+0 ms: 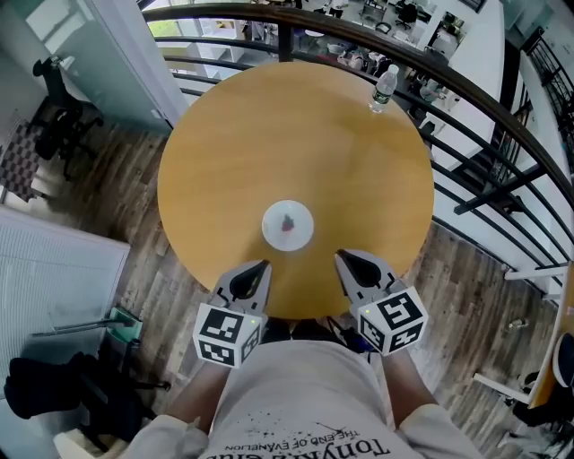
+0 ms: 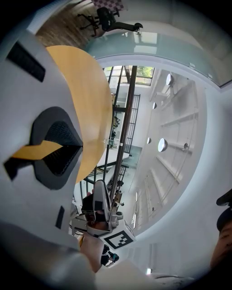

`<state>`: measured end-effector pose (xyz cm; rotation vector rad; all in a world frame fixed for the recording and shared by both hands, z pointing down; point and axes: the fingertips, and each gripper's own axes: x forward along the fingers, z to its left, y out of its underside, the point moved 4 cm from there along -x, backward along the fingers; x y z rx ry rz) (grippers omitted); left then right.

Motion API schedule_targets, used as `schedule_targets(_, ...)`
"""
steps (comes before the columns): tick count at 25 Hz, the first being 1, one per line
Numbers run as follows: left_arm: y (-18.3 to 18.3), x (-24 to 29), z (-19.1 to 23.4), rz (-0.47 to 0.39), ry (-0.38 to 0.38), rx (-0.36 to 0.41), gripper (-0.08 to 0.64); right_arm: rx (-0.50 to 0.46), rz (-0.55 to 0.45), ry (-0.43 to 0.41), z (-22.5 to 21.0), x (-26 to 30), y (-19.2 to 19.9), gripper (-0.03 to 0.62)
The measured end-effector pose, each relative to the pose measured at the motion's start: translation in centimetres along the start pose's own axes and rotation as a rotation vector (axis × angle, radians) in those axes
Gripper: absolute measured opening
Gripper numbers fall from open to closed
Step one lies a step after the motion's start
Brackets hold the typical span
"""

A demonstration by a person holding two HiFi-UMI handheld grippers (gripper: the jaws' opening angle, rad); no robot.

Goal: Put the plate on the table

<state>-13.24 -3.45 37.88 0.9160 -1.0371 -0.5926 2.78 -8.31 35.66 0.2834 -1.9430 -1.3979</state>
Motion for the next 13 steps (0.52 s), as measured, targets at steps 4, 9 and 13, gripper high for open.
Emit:
schedule_targets(4, -0.27, -0.06, 0.14, -0.001, 0.006, 0.006, 0.025, 0.008, -0.008, 0.01, 0.05, -0.08, -0.22, 0.025)
schedule_targets(9, -0.12, -0.13, 0.22, 0.006, 0.003, 0.005, 0.025, 0.024, -0.015, 0.025, -0.4, -0.56, -0.11, 0.025)
schedule_targets(13, 0.19, -0.38, 0.02, 0.015, 0.002, 0.005, 0.025, 0.035, -0.015, 0.034, -0.62, -0.97, 0.3, 0.025)
